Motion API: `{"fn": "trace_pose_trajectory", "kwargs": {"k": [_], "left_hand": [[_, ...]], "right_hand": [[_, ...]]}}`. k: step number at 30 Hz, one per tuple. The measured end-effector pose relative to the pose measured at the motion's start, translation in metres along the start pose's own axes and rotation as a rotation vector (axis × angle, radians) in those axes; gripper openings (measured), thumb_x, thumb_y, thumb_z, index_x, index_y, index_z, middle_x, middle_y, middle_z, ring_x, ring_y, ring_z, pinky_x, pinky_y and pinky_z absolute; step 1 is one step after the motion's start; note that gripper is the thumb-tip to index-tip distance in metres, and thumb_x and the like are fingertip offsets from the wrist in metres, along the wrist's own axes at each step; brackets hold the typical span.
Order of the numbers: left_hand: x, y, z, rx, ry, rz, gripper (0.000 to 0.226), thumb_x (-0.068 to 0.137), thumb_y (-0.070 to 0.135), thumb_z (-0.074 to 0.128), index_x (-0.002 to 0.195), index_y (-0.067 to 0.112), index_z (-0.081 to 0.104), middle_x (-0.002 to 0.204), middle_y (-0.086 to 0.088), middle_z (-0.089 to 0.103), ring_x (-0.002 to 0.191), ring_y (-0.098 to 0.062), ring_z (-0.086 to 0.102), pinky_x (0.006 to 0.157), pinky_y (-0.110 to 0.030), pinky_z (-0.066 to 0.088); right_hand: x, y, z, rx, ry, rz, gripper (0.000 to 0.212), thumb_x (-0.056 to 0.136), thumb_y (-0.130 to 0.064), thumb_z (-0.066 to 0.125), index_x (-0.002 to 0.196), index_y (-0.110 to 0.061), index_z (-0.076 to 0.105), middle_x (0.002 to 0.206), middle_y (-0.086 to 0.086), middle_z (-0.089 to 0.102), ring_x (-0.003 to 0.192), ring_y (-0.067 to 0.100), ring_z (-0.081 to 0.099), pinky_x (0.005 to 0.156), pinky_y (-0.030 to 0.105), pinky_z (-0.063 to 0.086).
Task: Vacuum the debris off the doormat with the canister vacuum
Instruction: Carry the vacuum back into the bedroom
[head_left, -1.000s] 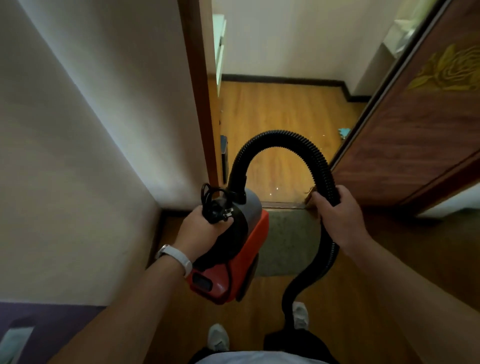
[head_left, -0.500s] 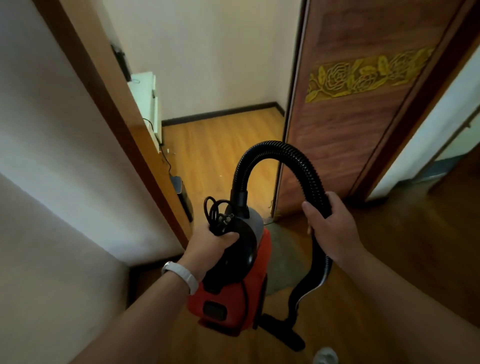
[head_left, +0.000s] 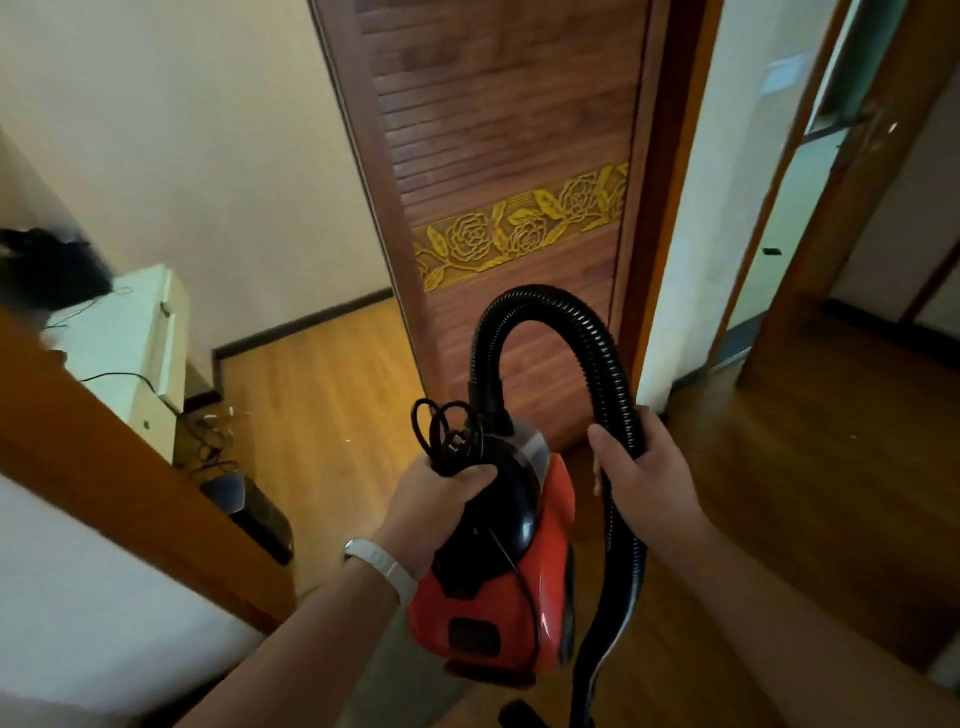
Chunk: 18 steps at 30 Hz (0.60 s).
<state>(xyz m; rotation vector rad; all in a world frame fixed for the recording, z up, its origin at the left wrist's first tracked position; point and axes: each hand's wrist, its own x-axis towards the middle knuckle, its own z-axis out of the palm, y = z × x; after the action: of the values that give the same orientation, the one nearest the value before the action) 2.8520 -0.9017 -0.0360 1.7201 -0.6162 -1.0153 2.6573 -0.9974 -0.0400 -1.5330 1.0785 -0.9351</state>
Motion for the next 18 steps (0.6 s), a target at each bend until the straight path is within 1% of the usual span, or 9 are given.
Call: {"fn": "trace_pose_trajectory", "kwargs": {"k": [2, 3, 5, 7, 9, 11, 12, 15, 18], "left_hand": [[0.012, 0.014, 0.032, -0.011, -0.047, 0.014, 0.016, 0.085, 0.017, 0.076, 0.101, 0.014, 0.076, 0.092, -0.006, 0.079, 0.083, -0.023, 0.076, 0.081, -0.042, 0.062], [0.017, 0.021, 0.048, -0.011, -0.073, 0.023, 0.016, 0.085, 0.017, 0.077, 0.100, 0.014, 0.076, 0.092, -0.006, 0.079, 0.084, -0.024, 0.076, 0.082, -0.043, 0.062], [0.029, 0.034, 0.076, -0.003, -0.119, 0.039, 0.014, 0.085, 0.016, 0.076, 0.099, 0.014, 0.076, 0.091, -0.007, 0.079, 0.084, -0.025, 0.076, 0.083, -0.044, 0.061], [0.041, 0.045, 0.102, 0.007, -0.163, 0.051, 0.012, 0.087, 0.014, 0.075, 0.098, 0.011, 0.077, 0.090, -0.009, 0.078, 0.081, -0.025, 0.076, 0.080, -0.042, 0.062], [0.057, 0.056, 0.127, 0.004, -0.206, 0.041, 0.013, 0.087, 0.014, 0.075, 0.099, 0.009, 0.077, 0.089, -0.010, 0.078, 0.081, -0.026, 0.076, 0.077, -0.040, 0.062], [0.075, 0.065, 0.148, -0.007, -0.240, 0.028, 0.016, 0.085, 0.014, 0.076, 0.101, 0.010, 0.076, 0.087, -0.008, 0.079, 0.081, -0.025, 0.076, 0.071, -0.036, 0.060], [0.086, 0.069, 0.158, -0.011, -0.255, 0.024, 0.017, 0.085, 0.014, 0.076, 0.101, 0.010, 0.076, 0.087, -0.007, 0.079, 0.080, -0.024, 0.076, 0.068, -0.033, 0.059], [0.119, 0.084, 0.189, -0.040, -0.328, 0.024, 0.015, 0.086, 0.012, 0.075, 0.101, 0.011, 0.077, 0.087, -0.007, 0.079, 0.079, -0.022, 0.076, 0.065, -0.028, 0.058], [0.156, 0.099, 0.222, -0.060, -0.423, 0.062, 0.011, 0.088, 0.006, 0.071, 0.093, 0.013, 0.077, 0.080, -0.002, 0.078, 0.074, -0.015, 0.075, 0.058, -0.020, 0.056]], "right_hand": [[0.012, 0.002, -0.026, 0.014, 0.042, -0.007, 0.010, 0.094, -0.034, 0.064, 0.094, -0.028, 0.057, 0.074, 0.013, 0.065, 0.059, 0.020, 0.063, 0.057, 0.036, 0.055], [0.018, 0.003, -0.038, 0.021, 0.061, -0.005, 0.010, 0.094, -0.033, 0.065, 0.095, -0.027, 0.057, 0.073, 0.014, 0.065, 0.058, 0.019, 0.063, 0.054, 0.033, 0.054], [0.027, 0.005, -0.060, 0.025, 0.096, -0.003, 0.011, 0.094, -0.032, 0.065, 0.098, -0.027, 0.056, 0.071, 0.009, 0.064, 0.056, 0.014, 0.064, 0.051, 0.024, 0.050], [0.037, 0.007, -0.079, 0.017, 0.130, -0.015, 0.010, 0.094, -0.031, 0.064, 0.098, -0.027, 0.055, 0.069, 0.004, 0.063, 0.055, 0.009, 0.062, 0.050, 0.021, 0.048], [0.051, 0.010, -0.096, 0.006, 0.157, -0.033, 0.008, 0.095, -0.028, 0.063, 0.096, -0.027, 0.055, 0.068, 0.008, 0.062, 0.054, 0.013, 0.061, 0.049, 0.024, 0.048], [0.067, 0.014, -0.110, 0.003, 0.193, -0.032, 0.007, 0.096, -0.026, 0.062, 0.094, -0.027, 0.055, 0.068, 0.013, 0.061, 0.053, 0.017, 0.059, 0.047, 0.028, 0.049], [0.076, 0.016, -0.116, 0.005, 0.213, -0.022, 0.007, 0.097, -0.025, 0.061, 0.093, -0.026, 0.055, 0.068, 0.014, 0.061, 0.053, 0.017, 0.057, 0.046, 0.029, 0.048], [0.111, 0.023, -0.134, -0.024, 0.291, 0.001, 0.007, 0.096, -0.024, 0.062, 0.093, -0.023, 0.056, 0.065, 0.008, 0.060, 0.051, 0.015, 0.057, 0.045, 0.028, 0.046], [0.148, 0.030, -0.153, -0.093, 0.389, 0.001, 0.009, 0.095, -0.027, 0.063, 0.093, -0.023, 0.055, 0.067, 0.017, 0.061, 0.051, 0.018, 0.056, 0.046, 0.035, 0.046]]}}
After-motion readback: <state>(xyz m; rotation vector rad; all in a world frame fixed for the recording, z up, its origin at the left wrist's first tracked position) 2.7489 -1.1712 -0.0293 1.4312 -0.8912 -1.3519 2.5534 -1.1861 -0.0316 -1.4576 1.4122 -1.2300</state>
